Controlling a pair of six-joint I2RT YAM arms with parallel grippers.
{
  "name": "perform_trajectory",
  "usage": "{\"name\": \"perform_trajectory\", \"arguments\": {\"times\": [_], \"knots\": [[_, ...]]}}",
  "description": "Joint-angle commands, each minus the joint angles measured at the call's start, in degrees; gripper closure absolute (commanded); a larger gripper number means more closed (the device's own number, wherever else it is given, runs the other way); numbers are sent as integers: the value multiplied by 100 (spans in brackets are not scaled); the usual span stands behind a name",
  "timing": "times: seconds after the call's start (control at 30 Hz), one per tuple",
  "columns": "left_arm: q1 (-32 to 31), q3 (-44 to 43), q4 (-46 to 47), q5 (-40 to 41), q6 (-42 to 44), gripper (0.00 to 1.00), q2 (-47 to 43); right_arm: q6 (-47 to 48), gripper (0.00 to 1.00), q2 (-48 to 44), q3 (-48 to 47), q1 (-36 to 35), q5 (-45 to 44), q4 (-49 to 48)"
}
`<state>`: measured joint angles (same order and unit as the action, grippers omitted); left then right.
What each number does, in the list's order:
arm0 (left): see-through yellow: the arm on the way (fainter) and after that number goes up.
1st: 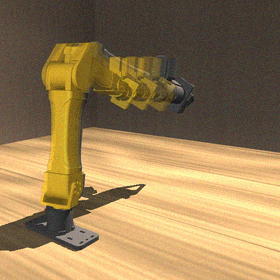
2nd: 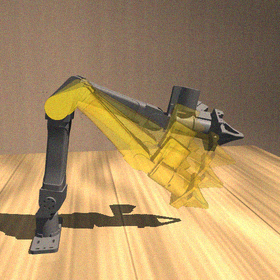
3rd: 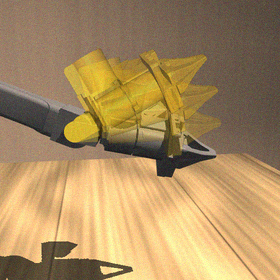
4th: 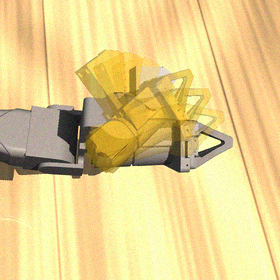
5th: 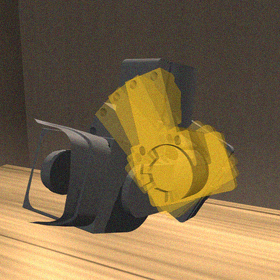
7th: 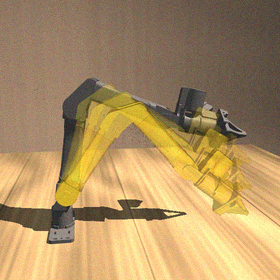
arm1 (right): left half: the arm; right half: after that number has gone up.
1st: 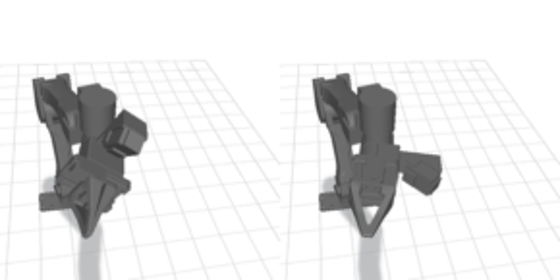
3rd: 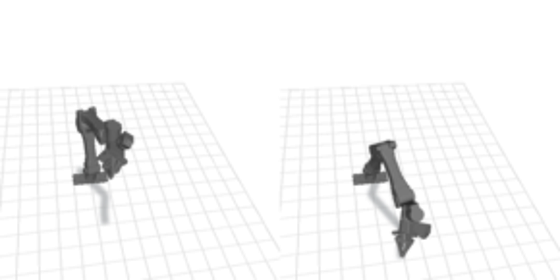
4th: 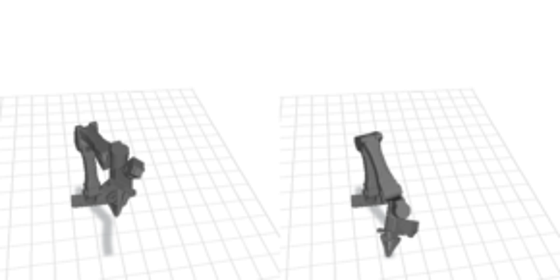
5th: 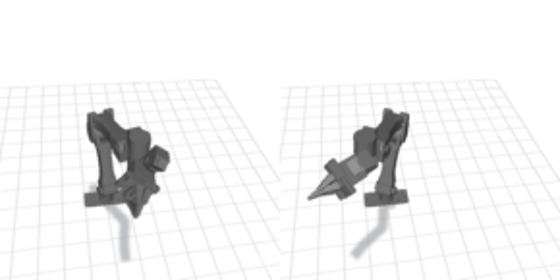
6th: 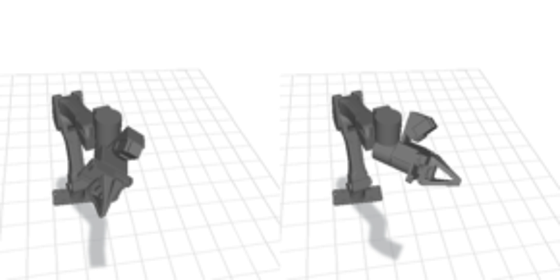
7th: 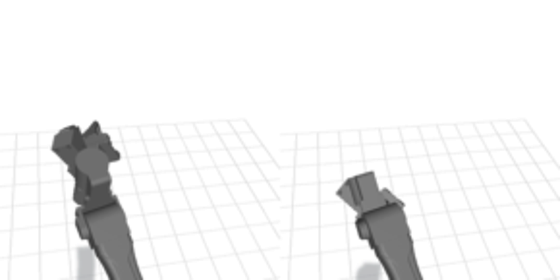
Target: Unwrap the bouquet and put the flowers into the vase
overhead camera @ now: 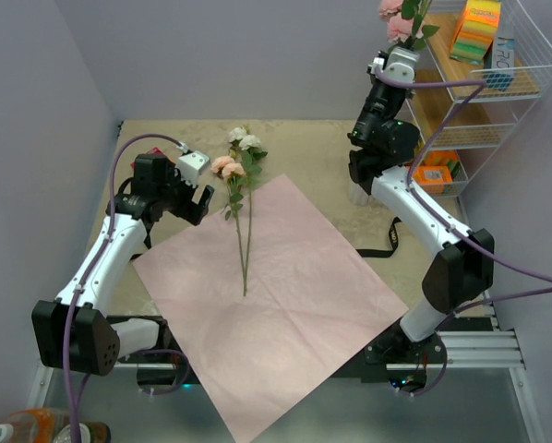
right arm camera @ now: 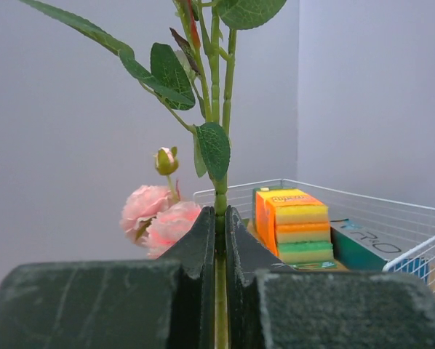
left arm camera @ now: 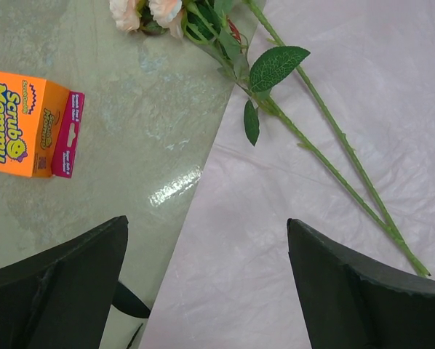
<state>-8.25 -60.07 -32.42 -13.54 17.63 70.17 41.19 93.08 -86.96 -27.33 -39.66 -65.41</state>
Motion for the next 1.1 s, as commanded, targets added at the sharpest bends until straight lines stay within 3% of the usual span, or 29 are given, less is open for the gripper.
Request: {"name": "perform_trajectory", "arguments": {"times": [0.0, 0.47, 1.07], "knots": [[69, 13, 149, -184, 109, 6, -48, 364, 100, 70, -453, 210, -112, -992], [78, -13, 105, -254, 232, 7, 198, 135, 100, 404, -1166, 518, -86, -965], [131, -48, 87, -316, 338, 7, 295, 644, 100, 861, -411, 536, -130, -1897]]}}
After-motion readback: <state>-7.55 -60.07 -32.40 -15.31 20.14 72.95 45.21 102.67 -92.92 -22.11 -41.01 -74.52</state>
